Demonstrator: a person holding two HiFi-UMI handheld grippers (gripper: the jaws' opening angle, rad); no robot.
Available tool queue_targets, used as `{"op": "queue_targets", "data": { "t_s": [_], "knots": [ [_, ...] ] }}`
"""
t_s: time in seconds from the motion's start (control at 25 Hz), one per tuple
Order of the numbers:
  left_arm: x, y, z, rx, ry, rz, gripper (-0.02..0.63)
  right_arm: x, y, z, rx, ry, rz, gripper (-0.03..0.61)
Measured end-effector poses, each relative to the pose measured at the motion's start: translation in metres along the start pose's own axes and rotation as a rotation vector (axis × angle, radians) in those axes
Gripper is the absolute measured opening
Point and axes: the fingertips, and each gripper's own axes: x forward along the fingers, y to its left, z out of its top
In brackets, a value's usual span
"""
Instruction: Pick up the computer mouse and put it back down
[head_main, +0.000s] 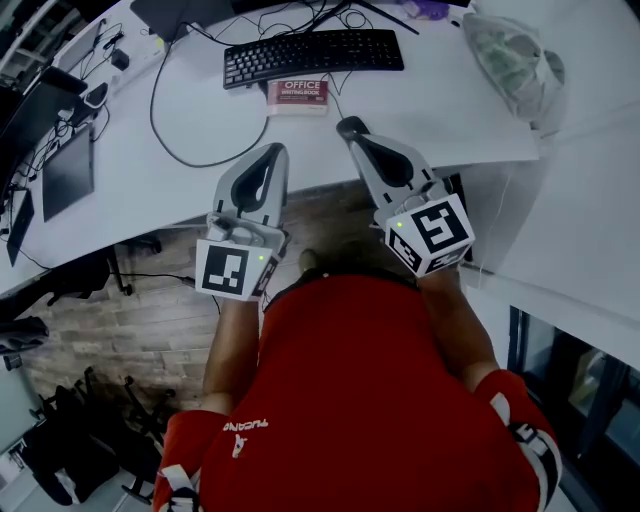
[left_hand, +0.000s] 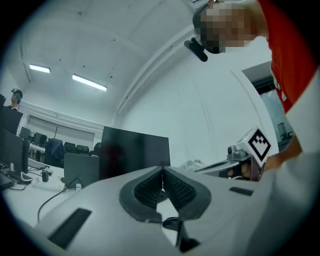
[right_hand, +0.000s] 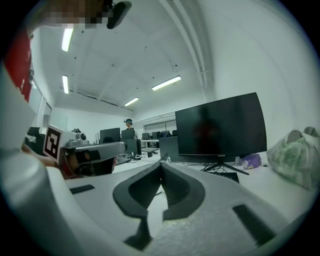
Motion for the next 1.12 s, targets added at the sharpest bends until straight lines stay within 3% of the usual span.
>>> {"op": "queue_targets", "data": {
  "t_s": [0.48, 1.12],
  "knots": [
    [0.001, -0.006, 0.004, -0.001, -0.005, -0.016, 0.009, -0.010, 0.008, 0.023, -0.023, -0.081, -0.003, 0.003],
    [0.004, -0.005, 0.002, -0.002, -0.007, -0.018, 0.009, -0.008, 0.006, 0.017, -0.019, -0.071, -0.006, 0.003]
  ]
}}
